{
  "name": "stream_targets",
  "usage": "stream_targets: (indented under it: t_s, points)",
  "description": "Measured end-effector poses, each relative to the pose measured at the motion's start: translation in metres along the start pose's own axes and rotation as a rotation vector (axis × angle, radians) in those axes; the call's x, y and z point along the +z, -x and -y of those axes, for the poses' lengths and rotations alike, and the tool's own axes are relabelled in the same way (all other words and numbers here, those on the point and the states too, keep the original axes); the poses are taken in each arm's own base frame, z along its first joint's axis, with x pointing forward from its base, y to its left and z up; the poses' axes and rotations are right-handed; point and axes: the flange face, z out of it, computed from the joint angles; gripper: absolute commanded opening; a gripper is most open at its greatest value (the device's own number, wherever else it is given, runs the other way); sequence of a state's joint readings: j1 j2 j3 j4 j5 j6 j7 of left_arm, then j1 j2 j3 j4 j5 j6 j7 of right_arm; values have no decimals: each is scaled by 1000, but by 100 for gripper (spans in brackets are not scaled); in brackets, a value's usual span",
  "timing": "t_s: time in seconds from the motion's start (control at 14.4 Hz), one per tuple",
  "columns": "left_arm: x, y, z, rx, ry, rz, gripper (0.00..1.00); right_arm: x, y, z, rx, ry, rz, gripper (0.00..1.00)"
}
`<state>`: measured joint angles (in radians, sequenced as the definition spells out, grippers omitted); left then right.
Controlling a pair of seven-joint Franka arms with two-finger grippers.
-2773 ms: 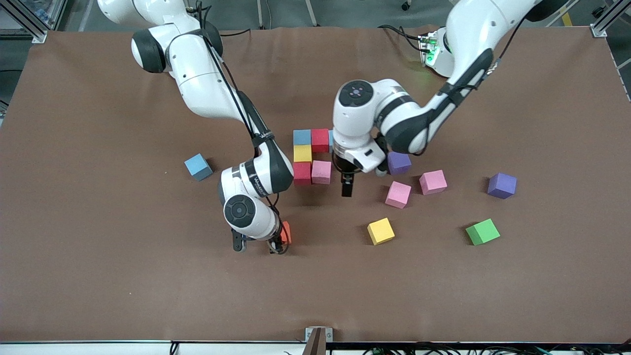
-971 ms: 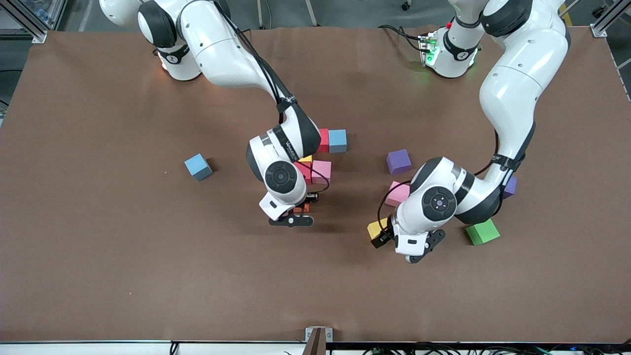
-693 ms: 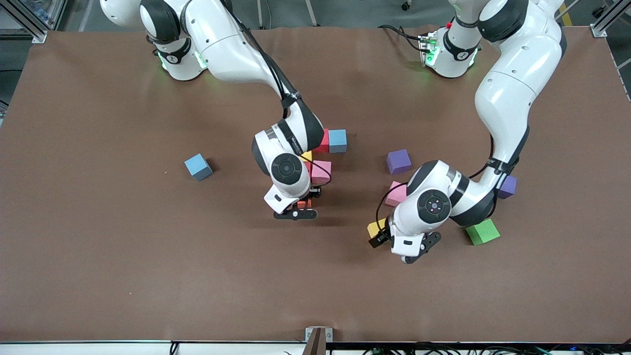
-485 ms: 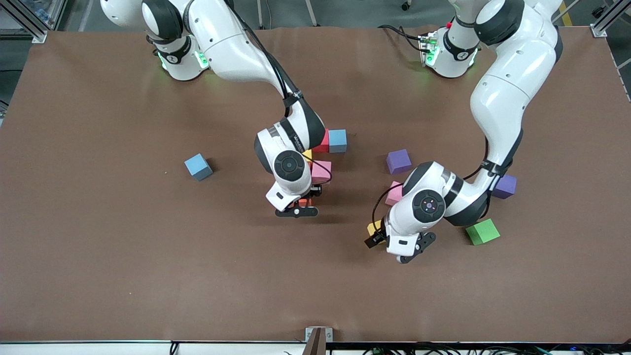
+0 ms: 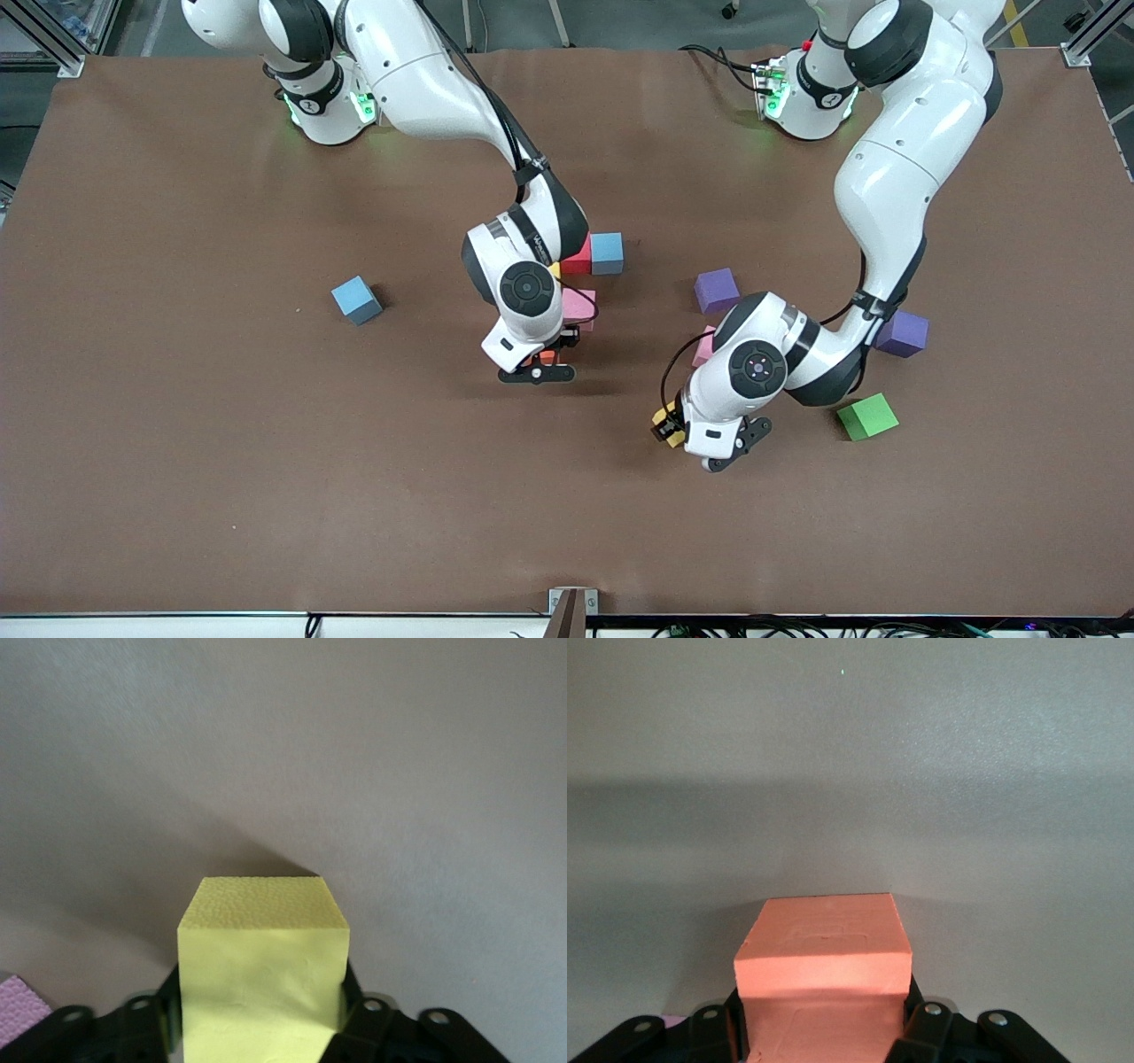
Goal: Arrange 11 blocks into digit 3
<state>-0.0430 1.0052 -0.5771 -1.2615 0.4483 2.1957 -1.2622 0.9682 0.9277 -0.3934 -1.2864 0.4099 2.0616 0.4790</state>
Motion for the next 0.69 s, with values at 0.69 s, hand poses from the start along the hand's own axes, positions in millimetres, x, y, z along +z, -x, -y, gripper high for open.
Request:
stream_targets:
  t_s: [0.69]
  points:
    - [-66,13,-18,-403,43,-26,10,0,4,3,3,1,2,0]
